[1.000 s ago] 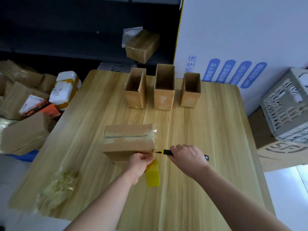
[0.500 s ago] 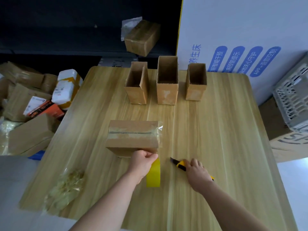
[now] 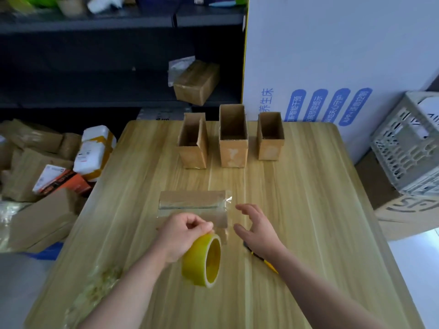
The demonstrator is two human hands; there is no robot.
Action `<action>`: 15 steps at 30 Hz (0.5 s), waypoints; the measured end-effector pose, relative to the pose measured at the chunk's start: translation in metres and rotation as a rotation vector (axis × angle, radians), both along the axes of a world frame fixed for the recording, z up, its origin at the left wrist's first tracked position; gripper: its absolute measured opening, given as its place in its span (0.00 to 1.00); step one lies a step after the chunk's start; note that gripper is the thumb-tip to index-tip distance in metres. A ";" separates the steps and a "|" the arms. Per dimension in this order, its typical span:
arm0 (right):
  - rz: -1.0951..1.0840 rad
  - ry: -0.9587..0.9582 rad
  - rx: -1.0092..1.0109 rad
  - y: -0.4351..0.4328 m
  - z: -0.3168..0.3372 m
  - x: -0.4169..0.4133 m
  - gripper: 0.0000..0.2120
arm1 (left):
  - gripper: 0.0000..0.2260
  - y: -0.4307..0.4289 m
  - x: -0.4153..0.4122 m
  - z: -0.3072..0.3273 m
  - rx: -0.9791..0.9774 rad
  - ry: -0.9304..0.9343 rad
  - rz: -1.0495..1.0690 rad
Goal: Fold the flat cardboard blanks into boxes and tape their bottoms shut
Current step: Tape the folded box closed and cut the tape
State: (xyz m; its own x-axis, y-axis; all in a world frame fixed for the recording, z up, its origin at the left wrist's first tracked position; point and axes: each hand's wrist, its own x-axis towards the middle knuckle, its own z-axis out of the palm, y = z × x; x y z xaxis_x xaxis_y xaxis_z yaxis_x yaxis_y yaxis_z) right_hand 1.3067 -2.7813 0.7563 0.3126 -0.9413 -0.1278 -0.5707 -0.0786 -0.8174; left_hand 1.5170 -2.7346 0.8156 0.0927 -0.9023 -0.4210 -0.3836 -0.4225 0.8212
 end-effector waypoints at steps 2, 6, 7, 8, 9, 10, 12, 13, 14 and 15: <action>-0.012 0.032 0.042 -0.001 0.001 0.005 0.27 | 0.14 -0.020 0.016 0.013 -0.048 0.013 0.030; -0.009 0.134 0.067 -0.003 0.001 0.016 0.36 | 0.08 -0.062 0.027 0.018 -0.054 -0.016 0.045; -0.008 0.173 0.054 -0.003 0.002 0.017 0.37 | 0.09 -0.071 0.028 0.016 -0.050 -0.041 0.031; -0.009 0.213 0.037 -0.003 0.003 0.018 0.38 | 0.09 -0.078 0.028 0.012 -0.025 -0.058 0.019; -0.015 0.252 0.015 -0.004 0.003 0.019 0.38 | 0.09 -0.084 0.029 0.008 0.008 -0.057 0.004; -0.026 0.290 -0.007 -0.005 0.004 0.019 0.38 | 0.09 -0.089 0.030 0.005 0.040 -0.047 -0.003; -0.062 0.335 -0.032 -0.009 0.005 0.017 0.38 | 0.09 -0.095 0.033 0.001 0.100 -0.068 -0.031; -0.089 0.330 -0.027 -0.011 0.005 0.016 0.37 | 0.09 -0.094 0.033 0.001 0.122 -0.087 -0.046; -0.128 0.305 -0.003 -0.012 0.005 0.015 0.34 | 0.10 -0.090 0.034 0.001 0.149 -0.104 -0.064; -0.173 0.258 0.030 -0.013 0.005 0.014 0.30 | 0.11 -0.085 0.034 0.000 0.177 -0.114 -0.077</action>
State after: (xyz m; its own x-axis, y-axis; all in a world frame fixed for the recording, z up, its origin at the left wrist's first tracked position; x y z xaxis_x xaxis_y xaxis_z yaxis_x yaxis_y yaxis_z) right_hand 1.3211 -2.7944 0.7609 0.1015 -0.9722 -0.2111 -0.7627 0.0602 -0.6440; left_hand 1.5514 -2.8191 0.8160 0.0825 -0.8215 -0.5642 -0.5059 -0.5223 0.6865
